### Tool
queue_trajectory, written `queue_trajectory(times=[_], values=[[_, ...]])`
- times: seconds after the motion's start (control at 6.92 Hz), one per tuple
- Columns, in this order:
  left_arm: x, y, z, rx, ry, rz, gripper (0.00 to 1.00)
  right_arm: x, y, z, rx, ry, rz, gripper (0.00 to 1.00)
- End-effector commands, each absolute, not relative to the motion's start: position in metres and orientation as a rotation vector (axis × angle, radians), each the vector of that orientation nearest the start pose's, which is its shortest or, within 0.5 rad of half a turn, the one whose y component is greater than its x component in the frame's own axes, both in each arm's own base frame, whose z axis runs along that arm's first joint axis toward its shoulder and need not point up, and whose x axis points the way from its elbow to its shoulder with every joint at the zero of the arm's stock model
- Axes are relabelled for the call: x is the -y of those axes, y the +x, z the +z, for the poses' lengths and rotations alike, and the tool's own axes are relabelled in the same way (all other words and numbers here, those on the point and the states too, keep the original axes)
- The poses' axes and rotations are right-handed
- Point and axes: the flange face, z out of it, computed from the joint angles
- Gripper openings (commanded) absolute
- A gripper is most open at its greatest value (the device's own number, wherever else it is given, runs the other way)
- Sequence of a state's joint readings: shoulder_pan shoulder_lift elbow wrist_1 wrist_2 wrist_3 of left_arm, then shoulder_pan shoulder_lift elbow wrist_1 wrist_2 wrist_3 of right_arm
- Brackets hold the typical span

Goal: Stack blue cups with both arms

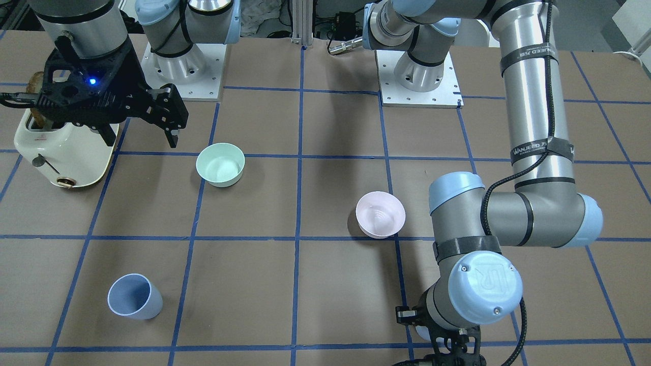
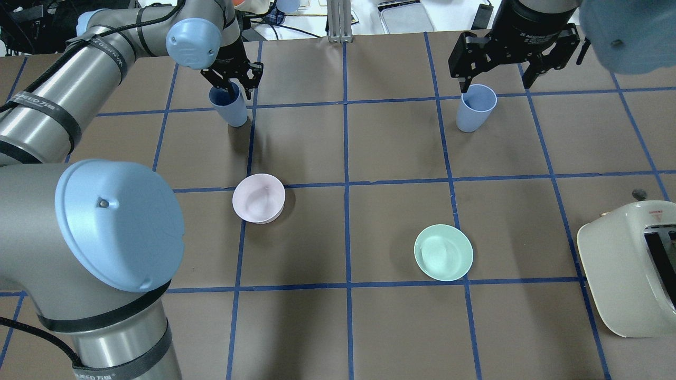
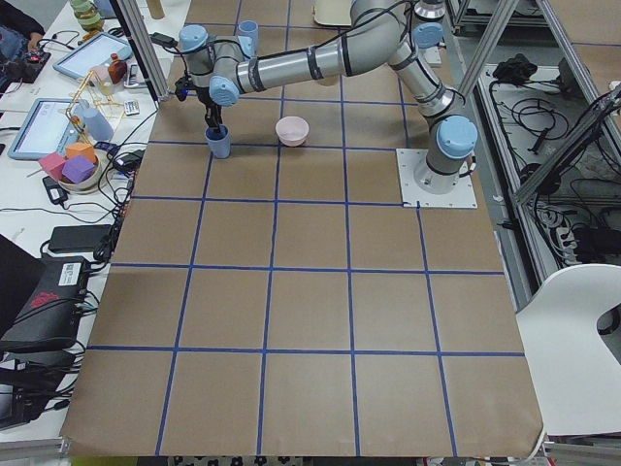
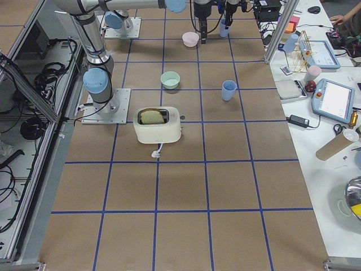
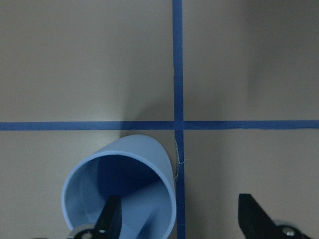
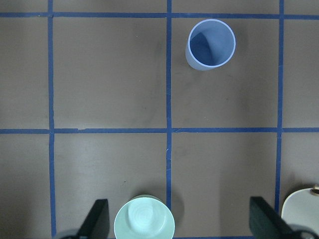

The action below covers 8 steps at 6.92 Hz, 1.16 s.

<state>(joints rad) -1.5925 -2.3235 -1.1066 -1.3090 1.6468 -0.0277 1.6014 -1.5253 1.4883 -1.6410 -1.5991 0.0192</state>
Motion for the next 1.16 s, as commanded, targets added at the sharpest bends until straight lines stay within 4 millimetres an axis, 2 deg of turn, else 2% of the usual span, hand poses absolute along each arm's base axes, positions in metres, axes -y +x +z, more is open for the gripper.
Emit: queue_trajectory(times=[0.0, 0.14, 0.29, 0.43, 0.58, 0.72, 0.87, 1.01], values=[[0.762, -0.142, 0.264, -3.064, -0.018, 0.027, 0.0, 0.517, 0.146, 0.509, -3.164, -0.012, -0.161, 1.0], [0.753, -0.166, 0.283, -3.071, 0.019, 0.005, 0.0, 0.517, 0.146, 0.51, -3.164, -0.015, -0.164, 1.0], [0.735, -0.207, 0.305, -3.075, 0.052, 0.0, 0.0, 0.518, 0.146, 0.509, -3.164, -0.012, -0.159, 1.0], [0.712, -0.274, 0.321, -3.125, 0.022, -0.034, 0.0, 0.518, 0.146, 0.509, -3.164, -0.012, -0.159, 1.0], [0.679, -0.339, 0.325, -3.14, -0.036, -0.026, 0.0, 0.518, 0.146, 0.509, -3.164, -0.015, -0.159, 1.0], [0.646, -0.384, 0.317, -3.149, -0.01, 0.05, 0.0, 0.518, 0.146, 0.509, -3.164, -0.012, -0.159, 1.0], [0.617, -0.41, 0.297, -3.137, 0.024, 0.128, 0.0, 0.518, 0.146, 0.509, -3.164, -0.012, -0.159, 1.0], [0.594, -0.415, 0.285, -3.133, 0.051, 0.191, 0.0, 0.518, 0.146, 0.509, -3.164, -0.015, -0.159, 1.0]])
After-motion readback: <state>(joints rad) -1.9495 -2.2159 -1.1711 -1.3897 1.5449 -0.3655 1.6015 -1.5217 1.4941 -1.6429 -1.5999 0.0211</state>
